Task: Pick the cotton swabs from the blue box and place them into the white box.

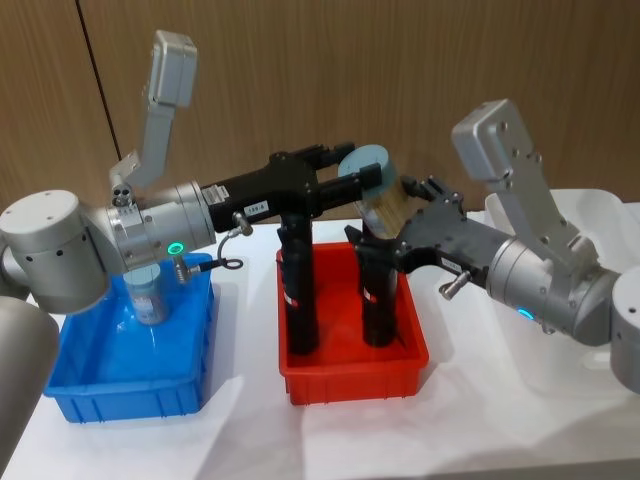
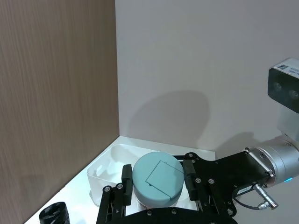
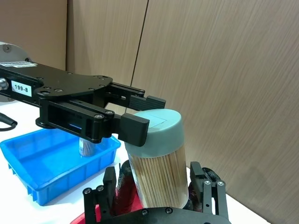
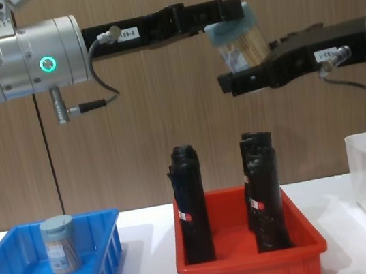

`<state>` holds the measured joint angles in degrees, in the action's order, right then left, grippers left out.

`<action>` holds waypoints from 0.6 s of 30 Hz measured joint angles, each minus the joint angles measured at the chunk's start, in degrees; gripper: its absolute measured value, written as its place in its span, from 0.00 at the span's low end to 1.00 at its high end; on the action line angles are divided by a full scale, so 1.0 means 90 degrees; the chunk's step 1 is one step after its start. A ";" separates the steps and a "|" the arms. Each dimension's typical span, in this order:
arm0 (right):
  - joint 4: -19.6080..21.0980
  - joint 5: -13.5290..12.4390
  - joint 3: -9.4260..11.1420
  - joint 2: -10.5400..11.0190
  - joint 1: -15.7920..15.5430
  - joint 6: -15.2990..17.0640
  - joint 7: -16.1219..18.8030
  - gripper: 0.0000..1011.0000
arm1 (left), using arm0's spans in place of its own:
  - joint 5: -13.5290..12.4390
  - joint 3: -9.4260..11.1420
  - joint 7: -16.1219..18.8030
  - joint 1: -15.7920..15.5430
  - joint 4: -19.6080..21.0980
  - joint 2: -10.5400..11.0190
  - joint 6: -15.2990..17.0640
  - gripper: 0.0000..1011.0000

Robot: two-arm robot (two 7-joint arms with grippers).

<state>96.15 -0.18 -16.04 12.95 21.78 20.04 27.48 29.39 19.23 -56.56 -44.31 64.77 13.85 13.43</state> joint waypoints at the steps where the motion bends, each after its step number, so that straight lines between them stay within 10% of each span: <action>1: -0.0021 0.0001 -0.0004 -0.0006 0.0012 -0.0005 -0.0005 0.99 | 0.0000 0.0000 0.0000 0.0000 0.0000 0.0000 0.0000 0.65; 18: -0.0165 0.0014 -0.0038 -0.0039 0.0090 -0.0087 -0.0092 0.63 | 0.0000 0.0000 0.0003 0.0000 0.0000 0.0000 0.0000 0.65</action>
<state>94.66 -0.05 -16.38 12.61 22.59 19.26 26.65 29.39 19.23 -56.53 -44.31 64.77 13.85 13.43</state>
